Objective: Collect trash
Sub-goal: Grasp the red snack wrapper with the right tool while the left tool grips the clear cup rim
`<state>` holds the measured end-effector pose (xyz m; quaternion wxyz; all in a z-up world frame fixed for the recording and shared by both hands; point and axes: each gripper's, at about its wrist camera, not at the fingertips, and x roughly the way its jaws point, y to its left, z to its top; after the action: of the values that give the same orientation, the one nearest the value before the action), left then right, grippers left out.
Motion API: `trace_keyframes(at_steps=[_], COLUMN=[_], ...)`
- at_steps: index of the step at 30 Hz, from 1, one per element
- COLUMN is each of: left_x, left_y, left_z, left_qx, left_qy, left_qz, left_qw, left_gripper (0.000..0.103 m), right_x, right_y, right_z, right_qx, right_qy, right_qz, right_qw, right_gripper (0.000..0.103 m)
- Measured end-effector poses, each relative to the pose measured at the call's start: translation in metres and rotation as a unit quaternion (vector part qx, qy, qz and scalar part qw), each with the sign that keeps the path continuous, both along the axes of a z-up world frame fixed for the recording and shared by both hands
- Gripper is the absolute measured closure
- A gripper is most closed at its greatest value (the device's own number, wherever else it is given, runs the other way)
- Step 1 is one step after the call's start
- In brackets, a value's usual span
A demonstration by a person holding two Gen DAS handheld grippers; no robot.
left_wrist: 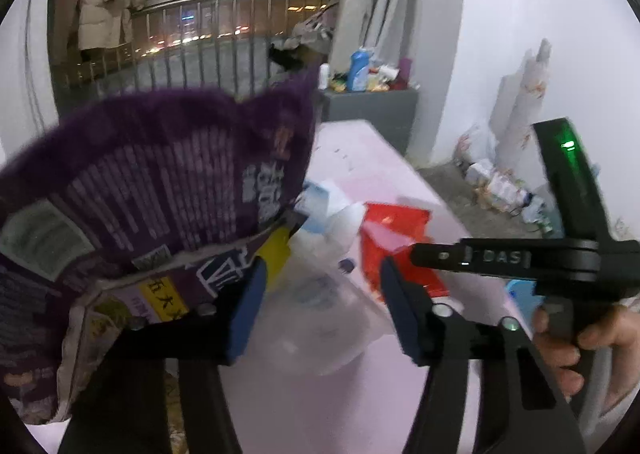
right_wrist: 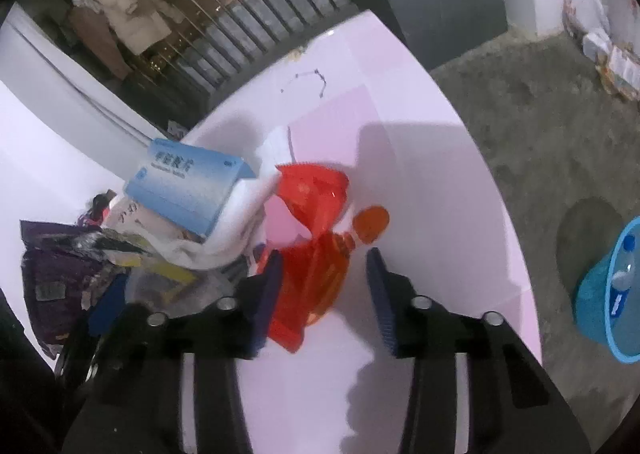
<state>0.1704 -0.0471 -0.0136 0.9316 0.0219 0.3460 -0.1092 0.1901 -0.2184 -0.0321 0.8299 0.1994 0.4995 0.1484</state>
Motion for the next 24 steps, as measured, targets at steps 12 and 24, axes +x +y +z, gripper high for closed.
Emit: trace_keyframes(at_steps=[12,24], left_x=[-0.022,-0.045], left_y=[0.023,0.042], left_z=[-0.006,-0.022], left_qx=[0.021,-0.024], left_qy=[0.057,0.113], left_qz=[-0.029,-0.054], left_qw=[0.9978,0.9918], left_gripper=[0.081,0.098], right_x=[-0.023,-0.058], right_y=[-0.009,-0.021], right_z=[0.003,0.008], right_qx=[0.005,0.017], right_qy=[0.016,0.026], right_qz=[0.014,0.024], right_qw=[1.0,0.999], right_gripper=[0.097,0.101])
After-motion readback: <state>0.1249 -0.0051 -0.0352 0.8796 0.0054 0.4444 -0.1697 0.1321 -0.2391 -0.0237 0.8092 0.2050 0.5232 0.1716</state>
